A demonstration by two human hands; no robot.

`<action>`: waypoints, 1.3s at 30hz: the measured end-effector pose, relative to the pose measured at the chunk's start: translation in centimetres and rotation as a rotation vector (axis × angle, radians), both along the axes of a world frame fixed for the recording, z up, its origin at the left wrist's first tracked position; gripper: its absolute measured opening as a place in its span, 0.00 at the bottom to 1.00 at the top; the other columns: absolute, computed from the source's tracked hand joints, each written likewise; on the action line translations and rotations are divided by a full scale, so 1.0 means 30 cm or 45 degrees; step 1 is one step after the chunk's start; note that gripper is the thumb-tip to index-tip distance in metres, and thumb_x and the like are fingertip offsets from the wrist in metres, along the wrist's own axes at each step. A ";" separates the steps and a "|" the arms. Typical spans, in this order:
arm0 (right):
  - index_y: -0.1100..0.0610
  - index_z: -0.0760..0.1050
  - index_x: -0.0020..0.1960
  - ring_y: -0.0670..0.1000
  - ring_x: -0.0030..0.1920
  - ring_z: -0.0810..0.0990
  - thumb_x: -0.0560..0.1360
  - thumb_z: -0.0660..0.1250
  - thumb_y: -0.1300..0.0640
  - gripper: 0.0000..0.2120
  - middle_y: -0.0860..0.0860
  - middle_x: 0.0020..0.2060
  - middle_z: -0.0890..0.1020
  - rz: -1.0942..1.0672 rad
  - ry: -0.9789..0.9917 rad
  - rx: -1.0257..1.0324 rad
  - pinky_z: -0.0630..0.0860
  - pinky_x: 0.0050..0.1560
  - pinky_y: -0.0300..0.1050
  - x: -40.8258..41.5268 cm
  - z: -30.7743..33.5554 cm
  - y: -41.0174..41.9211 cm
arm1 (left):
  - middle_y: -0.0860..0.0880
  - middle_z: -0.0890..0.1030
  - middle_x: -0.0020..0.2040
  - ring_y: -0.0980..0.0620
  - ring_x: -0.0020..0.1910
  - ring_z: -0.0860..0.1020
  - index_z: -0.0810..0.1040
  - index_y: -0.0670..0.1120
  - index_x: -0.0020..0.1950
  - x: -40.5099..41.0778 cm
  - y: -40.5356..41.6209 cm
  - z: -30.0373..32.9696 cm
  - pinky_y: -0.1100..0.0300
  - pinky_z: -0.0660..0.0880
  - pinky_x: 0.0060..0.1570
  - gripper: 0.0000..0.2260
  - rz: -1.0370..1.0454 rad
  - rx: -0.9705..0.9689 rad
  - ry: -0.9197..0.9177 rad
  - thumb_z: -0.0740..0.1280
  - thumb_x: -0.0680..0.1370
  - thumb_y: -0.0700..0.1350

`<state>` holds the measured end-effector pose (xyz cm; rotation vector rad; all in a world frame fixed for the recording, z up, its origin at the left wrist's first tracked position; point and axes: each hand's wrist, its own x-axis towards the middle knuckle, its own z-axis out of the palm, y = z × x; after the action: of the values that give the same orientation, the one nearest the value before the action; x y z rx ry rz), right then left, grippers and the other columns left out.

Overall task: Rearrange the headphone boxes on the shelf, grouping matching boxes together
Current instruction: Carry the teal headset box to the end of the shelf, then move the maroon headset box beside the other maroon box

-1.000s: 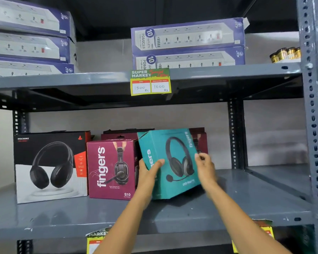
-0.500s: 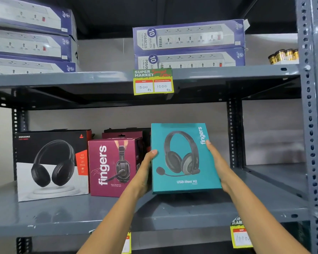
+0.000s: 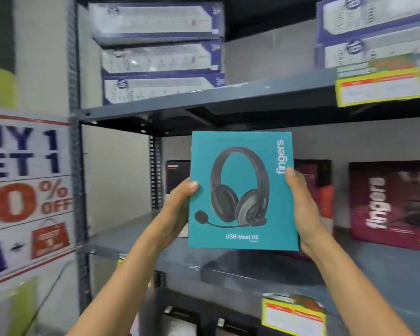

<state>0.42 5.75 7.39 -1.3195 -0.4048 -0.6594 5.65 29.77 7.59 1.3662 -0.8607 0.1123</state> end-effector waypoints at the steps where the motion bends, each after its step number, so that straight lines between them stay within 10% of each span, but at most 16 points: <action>1: 0.49 0.70 0.62 0.55 0.49 0.85 0.69 0.63 0.30 0.30 0.50 0.49 0.85 0.028 0.009 -0.011 0.82 0.50 0.58 0.045 -0.005 0.066 | 0.37 0.79 0.62 0.38 0.55 0.80 0.75 0.46 0.64 0.018 0.069 -0.003 0.40 0.75 0.58 0.30 0.029 0.008 0.002 0.68 0.69 0.64; 7: 0.49 0.69 0.64 0.46 0.46 0.85 0.67 0.63 0.31 0.33 0.41 0.44 0.85 0.134 0.016 -0.070 0.82 0.42 0.44 0.294 -0.029 0.456 | 0.42 0.82 0.59 0.41 0.53 0.82 0.76 0.47 0.63 0.145 0.463 -0.030 0.46 0.80 0.52 0.27 0.131 -0.015 0.060 0.67 0.71 0.63; 16: 0.44 0.72 0.62 0.40 0.45 0.84 0.81 0.57 0.50 0.11 0.43 0.51 0.84 0.116 0.159 -0.305 0.79 0.39 0.34 0.559 -0.134 0.774 | 0.46 0.79 0.65 0.45 0.57 0.81 0.68 0.51 0.72 0.332 0.753 -0.155 0.54 0.81 0.49 0.18 0.349 -0.141 0.105 0.53 0.83 0.48; 23: 0.47 0.73 0.58 0.47 0.50 0.83 0.80 0.61 0.57 0.10 0.47 0.55 0.83 -0.187 0.080 -0.453 0.82 0.49 0.54 0.633 -0.155 0.856 | 0.48 0.80 0.64 0.50 0.59 0.81 0.68 0.52 0.72 0.455 0.802 -0.235 0.59 0.79 0.50 0.17 0.591 -0.066 0.164 0.54 0.83 0.45; 27: 0.53 0.74 0.64 0.45 0.52 0.79 0.78 0.65 0.61 0.15 0.48 0.58 0.81 -0.324 0.074 -0.357 0.79 0.44 0.37 0.624 -0.151 0.857 | 0.47 0.78 0.66 0.53 0.58 0.80 0.68 0.51 0.72 0.461 0.773 -0.228 0.62 0.78 0.50 0.17 0.677 -0.102 0.149 0.55 0.83 0.44; 31: 0.54 0.78 0.58 0.47 0.55 0.79 0.75 0.67 0.65 0.14 0.53 0.56 0.81 -0.545 -0.187 -0.161 0.72 0.46 0.24 0.514 -0.102 0.735 | 0.46 0.63 0.76 0.56 0.71 0.63 0.59 0.49 0.76 0.379 0.662 -0.198 0.75 0.60 0.63 0.21 1.319 -0.247 -0.258 0.56 0.82 0.44; 39: 0.49 0.78 0.54 0.42 0.49 0.79 0.76 0.65 0.60 0.10 0.53 0.53 0.81 -1.157 -0.513 -0.094 0.74 0.51 0.31 0.195 0.066 0.160 | 0.47 0.68 0.72 0.54 0.72 0.65 0.65 0.44 0.73 0.245 0.008 -0.052 0.61 0.59 0.73 0.21 0.765 -0.214 -0.543 0.55 0.79 0.43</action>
<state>6.26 10.56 9.38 -1.4165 -0.1257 -1.6970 12.98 30.01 6.04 1.4243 -0.7384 0.9471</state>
